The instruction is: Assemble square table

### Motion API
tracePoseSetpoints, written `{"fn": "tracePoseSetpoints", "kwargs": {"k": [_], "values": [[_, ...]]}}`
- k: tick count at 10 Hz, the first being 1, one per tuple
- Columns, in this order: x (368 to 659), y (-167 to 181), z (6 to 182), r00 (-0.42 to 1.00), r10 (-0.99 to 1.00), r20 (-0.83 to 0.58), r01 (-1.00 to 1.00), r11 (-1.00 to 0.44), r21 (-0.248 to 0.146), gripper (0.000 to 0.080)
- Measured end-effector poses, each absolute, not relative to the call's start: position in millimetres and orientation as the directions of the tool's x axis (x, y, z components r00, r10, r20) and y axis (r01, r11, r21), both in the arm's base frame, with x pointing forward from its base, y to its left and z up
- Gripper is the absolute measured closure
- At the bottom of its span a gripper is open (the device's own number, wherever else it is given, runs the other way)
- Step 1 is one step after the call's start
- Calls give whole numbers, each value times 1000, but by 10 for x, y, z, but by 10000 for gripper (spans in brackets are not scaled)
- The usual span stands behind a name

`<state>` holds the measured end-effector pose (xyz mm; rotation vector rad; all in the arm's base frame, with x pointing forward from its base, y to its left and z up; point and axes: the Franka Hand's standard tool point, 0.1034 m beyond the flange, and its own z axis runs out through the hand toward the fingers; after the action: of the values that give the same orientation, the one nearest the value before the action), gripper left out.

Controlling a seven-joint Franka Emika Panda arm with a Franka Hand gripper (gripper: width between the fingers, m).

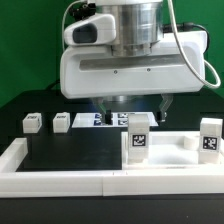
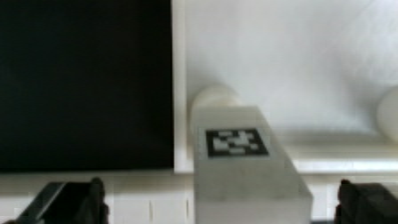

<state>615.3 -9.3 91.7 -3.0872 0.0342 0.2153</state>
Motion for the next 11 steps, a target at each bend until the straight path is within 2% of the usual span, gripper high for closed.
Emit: {"fn": "tracePoseSetpoints", "kwargs": {"k": [3, 4, 5, 6, 7, 10, 11], "values": [[6185, -80, 889, 992, -19, -125, -25, -999, -41, 151], [6186, -79, 888, 992, -19, -125, -25, -999, -41, 290], [6184, -83, 886, 992, -20, -126, -25, -999, -41, 290], [6184, -83, 885, 992, -20, -126, -25, -999, -41, 429], [6184, -84, 885, 992, -20, -126, -25, -999, -41, 508], [6184, -83, 885, 990, -54, -127, -59, -998, -37, 508], [6185, -80, 882, 983, -135, -127, -139, -990, -27, 508]]}}
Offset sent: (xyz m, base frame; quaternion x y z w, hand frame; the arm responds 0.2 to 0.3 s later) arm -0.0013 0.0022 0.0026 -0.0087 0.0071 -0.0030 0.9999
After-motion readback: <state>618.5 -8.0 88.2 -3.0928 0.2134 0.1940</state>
